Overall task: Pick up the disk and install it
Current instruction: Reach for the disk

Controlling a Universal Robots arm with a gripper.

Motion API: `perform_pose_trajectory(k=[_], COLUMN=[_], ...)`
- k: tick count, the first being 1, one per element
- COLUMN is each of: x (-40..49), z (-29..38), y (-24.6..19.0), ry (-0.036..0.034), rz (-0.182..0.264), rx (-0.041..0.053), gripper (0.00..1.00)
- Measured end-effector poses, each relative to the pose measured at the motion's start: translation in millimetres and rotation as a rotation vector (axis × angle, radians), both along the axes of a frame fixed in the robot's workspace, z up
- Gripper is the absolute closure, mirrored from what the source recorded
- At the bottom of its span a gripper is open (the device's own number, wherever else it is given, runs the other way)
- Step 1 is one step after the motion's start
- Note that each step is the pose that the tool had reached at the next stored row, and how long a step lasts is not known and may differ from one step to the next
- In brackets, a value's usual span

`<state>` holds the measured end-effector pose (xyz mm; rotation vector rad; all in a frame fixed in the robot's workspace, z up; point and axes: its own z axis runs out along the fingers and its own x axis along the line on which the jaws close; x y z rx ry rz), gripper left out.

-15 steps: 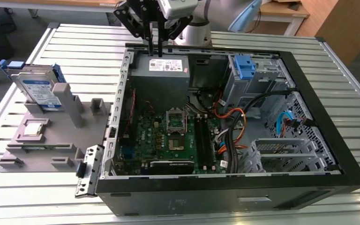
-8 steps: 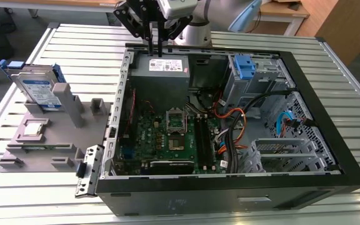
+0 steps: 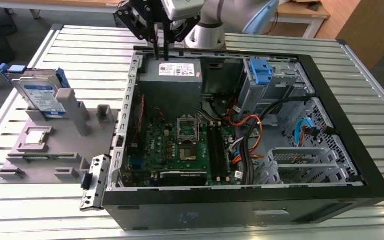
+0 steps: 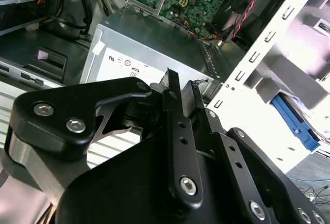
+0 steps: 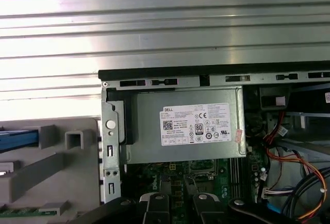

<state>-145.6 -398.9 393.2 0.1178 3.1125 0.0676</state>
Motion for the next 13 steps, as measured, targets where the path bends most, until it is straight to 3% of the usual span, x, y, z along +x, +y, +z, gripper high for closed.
perform_pose_trajectory(k=[7,13], x=[-9.6,-10.1], z=[-0.2,-0.1], y=[0.0,0.0], ry=[-0.0001,0.0000], rz=[0.000,0.000], rx=[0.0002,0.0000], gripper=[0.76,0.76])
